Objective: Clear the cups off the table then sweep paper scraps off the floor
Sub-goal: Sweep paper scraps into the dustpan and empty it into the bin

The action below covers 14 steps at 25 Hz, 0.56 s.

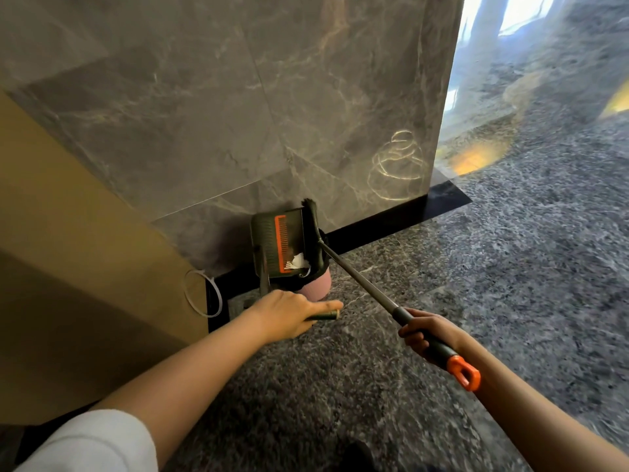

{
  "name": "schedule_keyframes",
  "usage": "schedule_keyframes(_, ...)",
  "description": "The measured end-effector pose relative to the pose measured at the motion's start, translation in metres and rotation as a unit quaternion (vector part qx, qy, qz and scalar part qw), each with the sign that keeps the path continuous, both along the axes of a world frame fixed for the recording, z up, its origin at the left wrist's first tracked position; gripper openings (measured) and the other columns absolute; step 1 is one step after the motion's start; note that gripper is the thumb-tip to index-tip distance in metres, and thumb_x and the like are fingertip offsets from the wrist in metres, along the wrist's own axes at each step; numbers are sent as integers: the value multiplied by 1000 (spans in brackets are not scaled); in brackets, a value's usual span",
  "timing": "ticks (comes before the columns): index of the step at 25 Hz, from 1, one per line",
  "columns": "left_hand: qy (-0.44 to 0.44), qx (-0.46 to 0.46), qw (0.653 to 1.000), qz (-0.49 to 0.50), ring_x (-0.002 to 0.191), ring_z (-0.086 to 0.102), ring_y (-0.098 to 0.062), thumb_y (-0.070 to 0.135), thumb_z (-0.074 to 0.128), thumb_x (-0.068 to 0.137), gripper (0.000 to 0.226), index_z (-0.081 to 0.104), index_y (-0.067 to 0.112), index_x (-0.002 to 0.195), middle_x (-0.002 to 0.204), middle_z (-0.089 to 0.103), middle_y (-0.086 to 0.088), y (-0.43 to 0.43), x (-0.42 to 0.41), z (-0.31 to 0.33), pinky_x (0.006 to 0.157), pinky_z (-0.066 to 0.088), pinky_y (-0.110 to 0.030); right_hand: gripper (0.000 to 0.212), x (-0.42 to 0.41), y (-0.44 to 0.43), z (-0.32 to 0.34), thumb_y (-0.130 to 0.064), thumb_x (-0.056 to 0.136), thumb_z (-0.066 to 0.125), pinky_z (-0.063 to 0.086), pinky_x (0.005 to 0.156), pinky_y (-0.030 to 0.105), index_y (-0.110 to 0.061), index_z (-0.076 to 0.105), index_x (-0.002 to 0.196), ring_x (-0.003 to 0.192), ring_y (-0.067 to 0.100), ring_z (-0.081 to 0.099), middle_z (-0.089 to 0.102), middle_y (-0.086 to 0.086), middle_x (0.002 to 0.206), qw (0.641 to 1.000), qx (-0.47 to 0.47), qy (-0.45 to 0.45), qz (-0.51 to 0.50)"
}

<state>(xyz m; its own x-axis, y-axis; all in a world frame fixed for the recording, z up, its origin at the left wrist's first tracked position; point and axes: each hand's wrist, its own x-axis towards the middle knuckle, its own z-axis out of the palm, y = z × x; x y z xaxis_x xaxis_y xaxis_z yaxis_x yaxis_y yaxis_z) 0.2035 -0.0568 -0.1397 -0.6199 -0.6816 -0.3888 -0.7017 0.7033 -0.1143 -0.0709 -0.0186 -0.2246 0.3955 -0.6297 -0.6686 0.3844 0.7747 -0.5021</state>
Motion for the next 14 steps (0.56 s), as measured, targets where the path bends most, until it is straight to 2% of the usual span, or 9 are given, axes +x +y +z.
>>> schedule_keyframes(3,36,-9,999,10,88,64,-25,47,37,98,55,7,54,144,100,64,-8,-5,1,0,70,47,-34,36,-5,0,0,14,92,25,29,26,12,-9,46,111,28,7,36,37,2,43,1000,9,-17,-11)
schedule_keyframes(6,94,-18,992,83,87,65,-24,49,40,97,54,13,55,142,92,64,-6,-11,7,2,69,45,-32,41,-6,0,-1,16,91,28,30,26,13,-8,44,120,27,8,36,37,3,42,1000,-2,7,-4)
schedule_keyframes(8,128,-30,985,115,86,65,-25,48,42,96,56,11,57,142,89,64,-6,-10,8,2,66,45,-33,49,-4,-2,-3,17,89,30,31,27,13,-8,41,130,28,9,37,39,5,46,1000,-10,26,3)
schedule_keyframes(11,71,-36,992,97,85,65,-25,45,39,98,59,-1,56,140,91,63,-5,-6,13,2,68,49,-36,57,-2,-5,-4,18,87,34,32,28,15,-8,37,138,29,11,38,34,6,60,997,-25,64,28)
schedule_keyframes(14,51,-50,991,109,89,64,-28,42,39,99,56,8,50,145,98,63,-8,-5,8,2,70,47,-37,58,0,-5,-2,19,87,35,32,29,15,-10,38,137,29,11,38,33,7,63,996,-35,77,42)
